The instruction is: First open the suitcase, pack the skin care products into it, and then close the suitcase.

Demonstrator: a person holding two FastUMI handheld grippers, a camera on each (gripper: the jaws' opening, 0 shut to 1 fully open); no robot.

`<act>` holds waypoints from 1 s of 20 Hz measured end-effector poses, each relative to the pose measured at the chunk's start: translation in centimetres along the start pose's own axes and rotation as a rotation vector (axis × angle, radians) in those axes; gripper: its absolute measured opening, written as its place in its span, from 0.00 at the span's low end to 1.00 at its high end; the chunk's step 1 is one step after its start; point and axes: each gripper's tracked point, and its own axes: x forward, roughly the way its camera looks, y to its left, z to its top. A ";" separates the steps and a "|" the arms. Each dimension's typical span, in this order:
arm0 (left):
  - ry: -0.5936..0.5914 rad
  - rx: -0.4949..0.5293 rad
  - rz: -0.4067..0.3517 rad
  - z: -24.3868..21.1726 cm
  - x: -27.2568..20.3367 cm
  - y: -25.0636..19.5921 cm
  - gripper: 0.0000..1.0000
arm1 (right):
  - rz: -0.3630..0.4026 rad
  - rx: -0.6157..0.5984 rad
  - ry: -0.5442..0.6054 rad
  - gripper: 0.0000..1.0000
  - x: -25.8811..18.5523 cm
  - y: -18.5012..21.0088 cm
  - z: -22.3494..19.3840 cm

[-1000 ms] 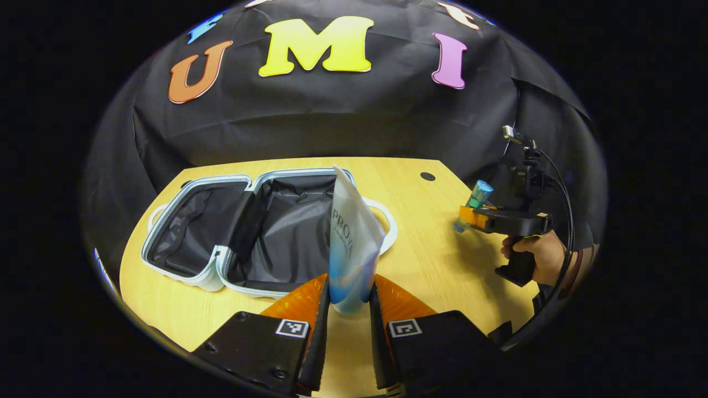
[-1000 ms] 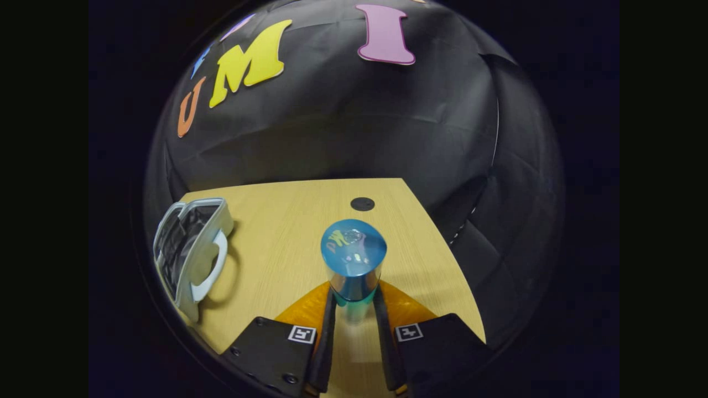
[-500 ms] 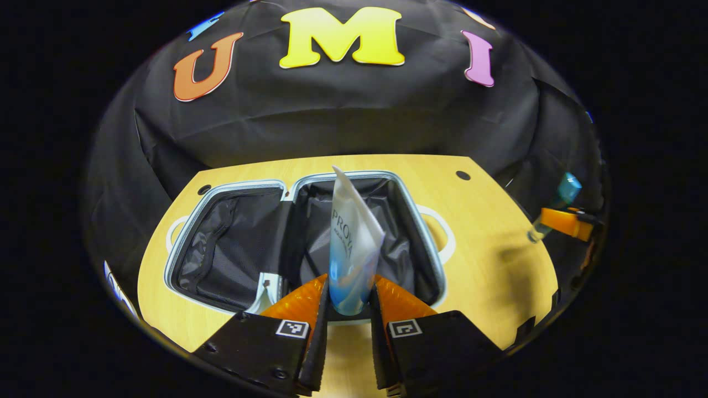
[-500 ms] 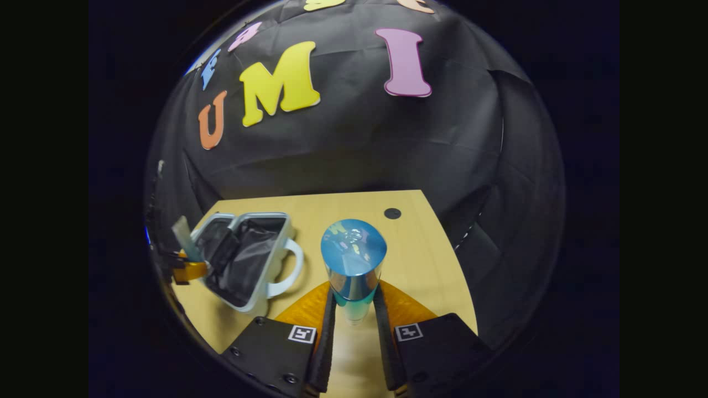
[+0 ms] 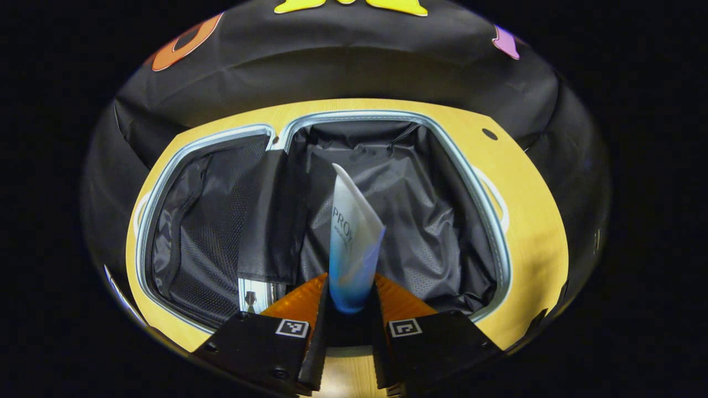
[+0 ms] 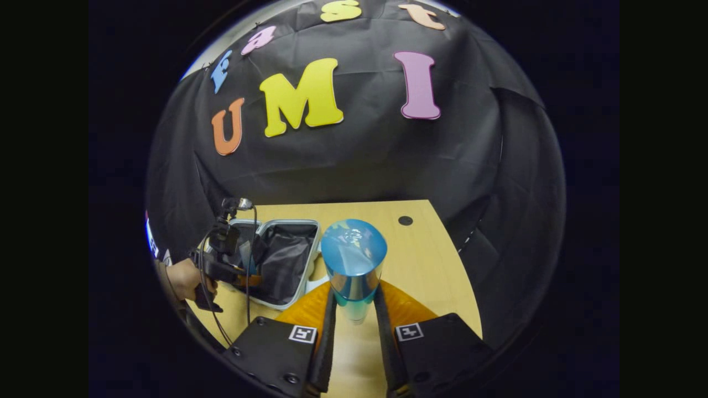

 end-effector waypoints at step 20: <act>-0.085 0.026 0.003 1.7 -1.7 -0.5 0.83 | 0.117 -0.044 0.052 0.35 2.6 8.8 0.8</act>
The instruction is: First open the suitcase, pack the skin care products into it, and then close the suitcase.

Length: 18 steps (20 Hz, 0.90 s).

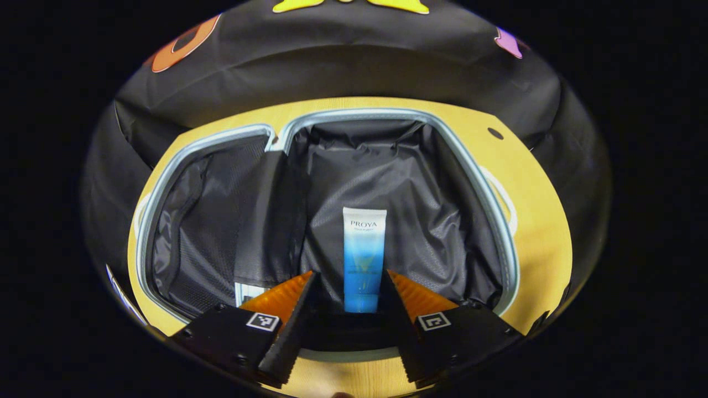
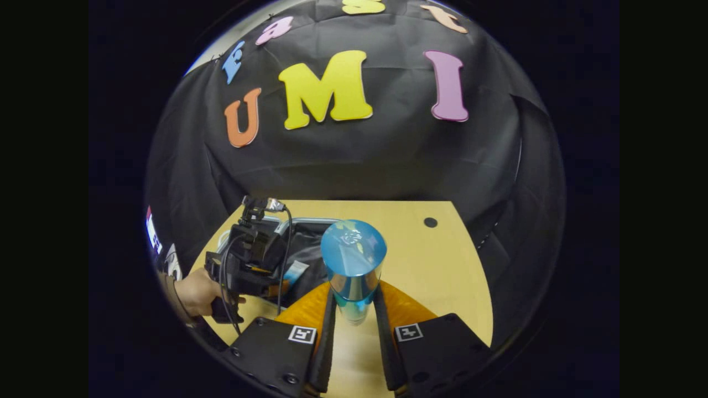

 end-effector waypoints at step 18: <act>-0.328 -0.104 0.050 -6.2 -11.0 10.8 0.93 | -0.046 0.073 0.435 0.35 16.3 10.7 -10.6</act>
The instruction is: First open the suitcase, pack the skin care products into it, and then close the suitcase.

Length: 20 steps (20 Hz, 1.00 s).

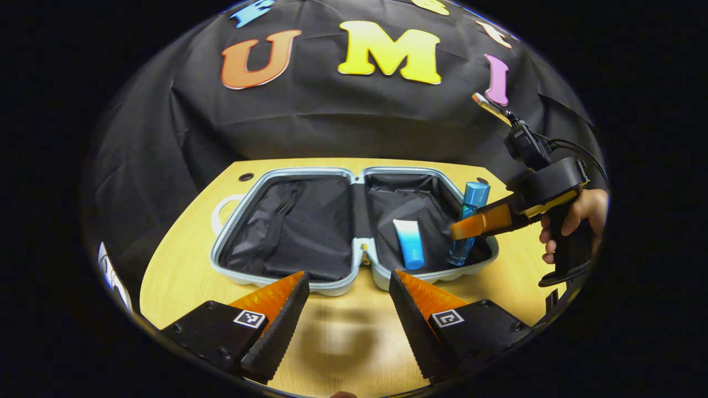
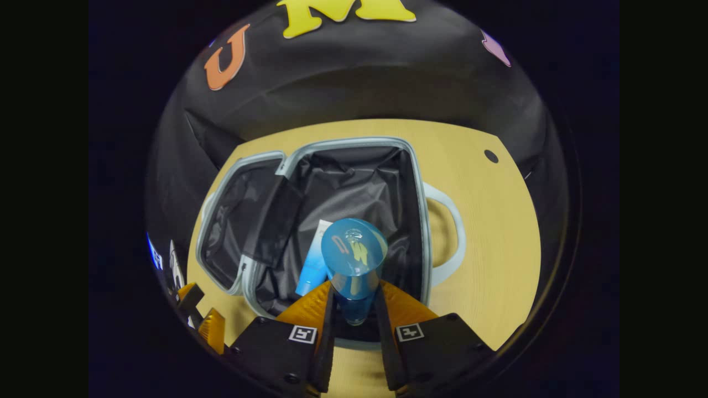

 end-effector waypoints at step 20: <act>0.019 -0.273 0.200 -2.4 -0.7 14.0 1.00 | -0.149 0.117 0.066 0.40 6.3 0.1 0.6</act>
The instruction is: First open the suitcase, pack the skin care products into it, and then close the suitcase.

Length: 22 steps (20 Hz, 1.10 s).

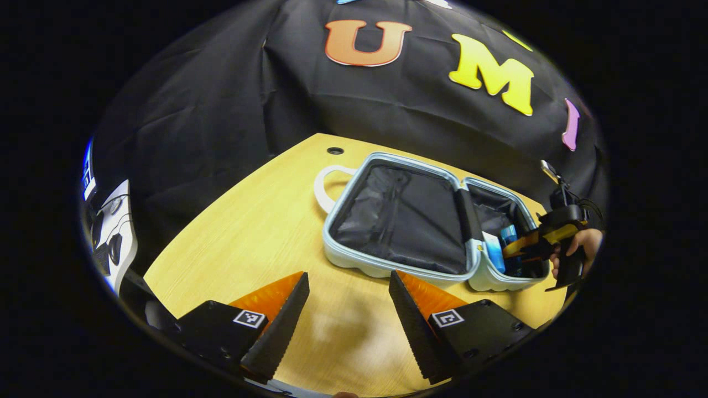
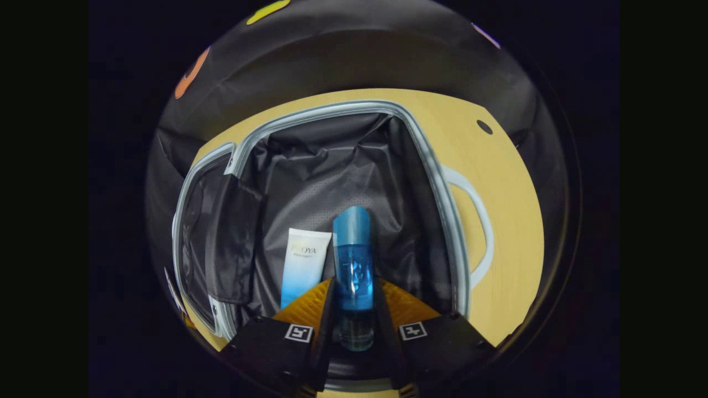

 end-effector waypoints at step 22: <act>-0.102 -0.785 -0.245 7.9 13.5 4.7 0.93 | 0.047 -0.225 -0.557 0.80 -29.2 -5.7 7.9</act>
